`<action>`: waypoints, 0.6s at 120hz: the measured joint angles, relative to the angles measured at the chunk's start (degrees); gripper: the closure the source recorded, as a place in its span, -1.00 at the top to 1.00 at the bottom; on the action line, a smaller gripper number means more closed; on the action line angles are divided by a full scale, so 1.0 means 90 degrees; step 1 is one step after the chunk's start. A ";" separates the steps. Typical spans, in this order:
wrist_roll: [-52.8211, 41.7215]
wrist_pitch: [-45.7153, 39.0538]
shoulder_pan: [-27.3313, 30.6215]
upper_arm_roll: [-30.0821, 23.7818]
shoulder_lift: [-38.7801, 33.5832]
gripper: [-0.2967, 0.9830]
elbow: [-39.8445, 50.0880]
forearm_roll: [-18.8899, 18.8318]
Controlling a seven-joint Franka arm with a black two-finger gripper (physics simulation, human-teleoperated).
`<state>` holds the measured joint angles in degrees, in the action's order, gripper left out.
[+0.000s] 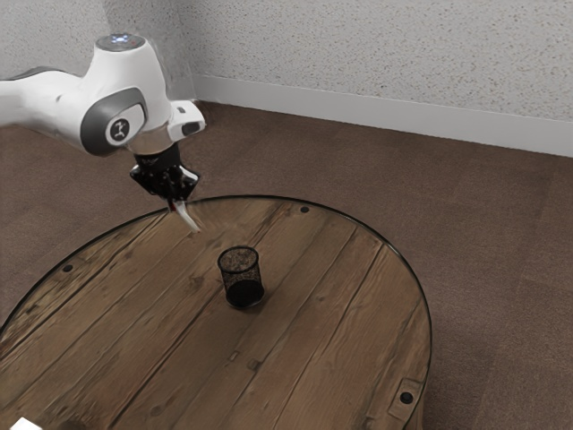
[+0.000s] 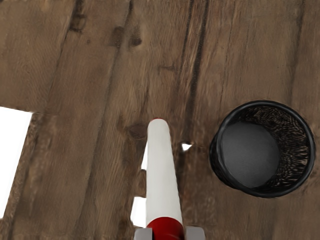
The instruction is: Take the marker out of the pen holder and place it to the left of the pen holder.
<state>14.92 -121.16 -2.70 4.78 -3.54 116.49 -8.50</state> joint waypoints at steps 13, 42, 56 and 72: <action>-0.0072 0.0113 0.0969 0.0012 0.0534 -0.69 -0.0194 -0.0037; -0.0170 -0.0104 0.0455 -0.0053 0.1544 -0.69 -0.0391 0.0029; -0.0207 -0.0236 0.0491 -0.0052 0.1777 -0.69 -0.0404 0.0097; -0.0202 -0.0372 0.0485 -0.0043 0.1907 -0.66 -0.0410 0.0119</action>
<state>13.10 -124.51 1.66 4.39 13.62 112.80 -7.43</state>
